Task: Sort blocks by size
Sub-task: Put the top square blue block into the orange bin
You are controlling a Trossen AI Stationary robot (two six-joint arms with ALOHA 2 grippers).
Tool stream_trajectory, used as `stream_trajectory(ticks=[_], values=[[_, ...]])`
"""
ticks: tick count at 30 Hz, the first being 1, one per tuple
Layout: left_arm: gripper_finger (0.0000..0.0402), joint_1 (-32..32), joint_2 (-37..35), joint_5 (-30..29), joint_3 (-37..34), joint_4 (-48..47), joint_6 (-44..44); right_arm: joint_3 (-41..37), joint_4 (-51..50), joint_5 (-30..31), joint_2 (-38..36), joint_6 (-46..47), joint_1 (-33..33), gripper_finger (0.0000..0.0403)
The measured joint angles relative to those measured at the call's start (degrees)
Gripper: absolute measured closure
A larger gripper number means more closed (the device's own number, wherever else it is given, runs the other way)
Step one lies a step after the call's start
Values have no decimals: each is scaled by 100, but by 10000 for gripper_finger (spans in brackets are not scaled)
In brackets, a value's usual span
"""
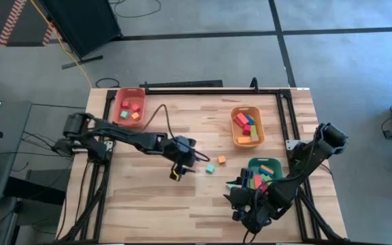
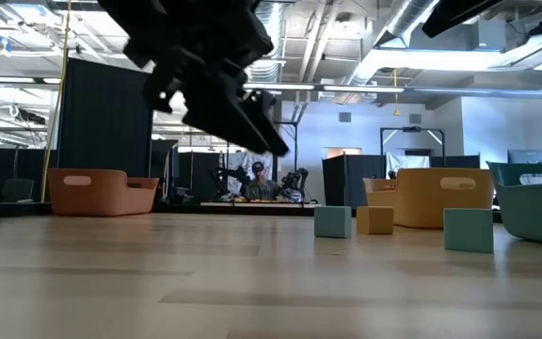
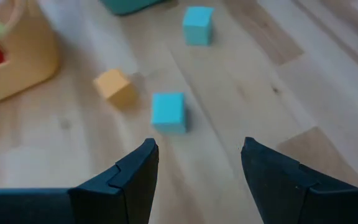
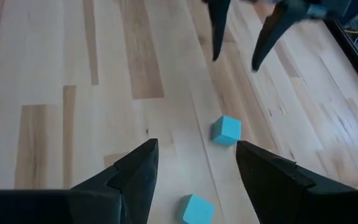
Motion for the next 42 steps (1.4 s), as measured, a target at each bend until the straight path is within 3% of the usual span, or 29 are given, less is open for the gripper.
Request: stream_trajectory(ticks=[9,21,31,42], values=[[182,-12,881,459,344,876,13,0,-42,3,0,0,-4,148],[179,241,1730,1046,1093,851,-68,1,-42,3,0,2,-3,148],[157,316,2147,1200,1322,721,-52,0,-63,7,2,37,-3,148],[160,342,2265,1026,1344,842,-133,-2,-78,14,2,42,-4,148]])
